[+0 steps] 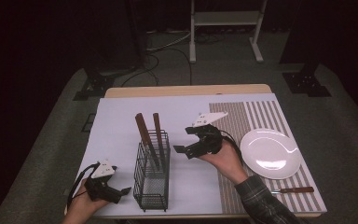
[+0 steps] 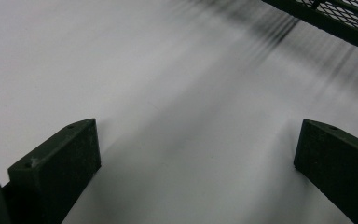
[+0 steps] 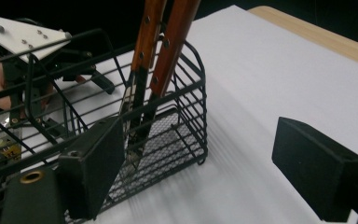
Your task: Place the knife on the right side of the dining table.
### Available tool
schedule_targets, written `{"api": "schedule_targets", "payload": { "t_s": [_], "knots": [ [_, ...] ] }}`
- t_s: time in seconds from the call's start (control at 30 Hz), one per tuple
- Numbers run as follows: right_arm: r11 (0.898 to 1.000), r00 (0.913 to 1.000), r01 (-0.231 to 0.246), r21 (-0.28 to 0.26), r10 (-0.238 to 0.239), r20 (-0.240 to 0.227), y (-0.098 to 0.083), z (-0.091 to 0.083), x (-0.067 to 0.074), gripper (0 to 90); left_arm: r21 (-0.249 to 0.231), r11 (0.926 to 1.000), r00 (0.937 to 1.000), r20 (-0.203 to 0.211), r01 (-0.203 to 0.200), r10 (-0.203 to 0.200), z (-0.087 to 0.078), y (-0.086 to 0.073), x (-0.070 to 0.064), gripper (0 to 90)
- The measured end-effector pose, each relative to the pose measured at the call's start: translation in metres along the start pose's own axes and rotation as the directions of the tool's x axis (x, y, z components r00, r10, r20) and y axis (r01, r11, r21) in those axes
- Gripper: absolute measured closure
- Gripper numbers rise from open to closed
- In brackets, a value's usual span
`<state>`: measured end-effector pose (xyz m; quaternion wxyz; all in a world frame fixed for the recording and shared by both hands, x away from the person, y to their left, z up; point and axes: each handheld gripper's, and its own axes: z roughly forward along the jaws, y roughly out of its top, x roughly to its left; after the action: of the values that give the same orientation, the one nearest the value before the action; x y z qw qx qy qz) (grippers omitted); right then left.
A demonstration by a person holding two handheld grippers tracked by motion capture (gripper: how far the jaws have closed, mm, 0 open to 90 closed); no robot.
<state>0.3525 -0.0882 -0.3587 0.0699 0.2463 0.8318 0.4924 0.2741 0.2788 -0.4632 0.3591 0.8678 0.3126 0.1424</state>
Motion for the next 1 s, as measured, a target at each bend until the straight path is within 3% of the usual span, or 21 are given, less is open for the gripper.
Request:
{"api": "schedule_targets", "payload": {
  "t_s": [0.73, 1.0],
  "knots": [
    [0.999, 0.9989, 0.039, -0.038, -0.04, -0.024, 0.039, 0.017, 0.002, 21.7, -0.001, 1.0, 1.0, 0.0, 0.001, -0.001, 0.0, 0.0, 0.0, 0.0],
    [0.998, 0.9985, 0.027, -0.058, -0.03, -0.045, 0.048, 0.026, 0.002, 23.1, -0.001, 1.0, 1.0, 0.0, 0.001, -0.001, 0.0, 0.0, 0.0, 0.0]
  ]
}}
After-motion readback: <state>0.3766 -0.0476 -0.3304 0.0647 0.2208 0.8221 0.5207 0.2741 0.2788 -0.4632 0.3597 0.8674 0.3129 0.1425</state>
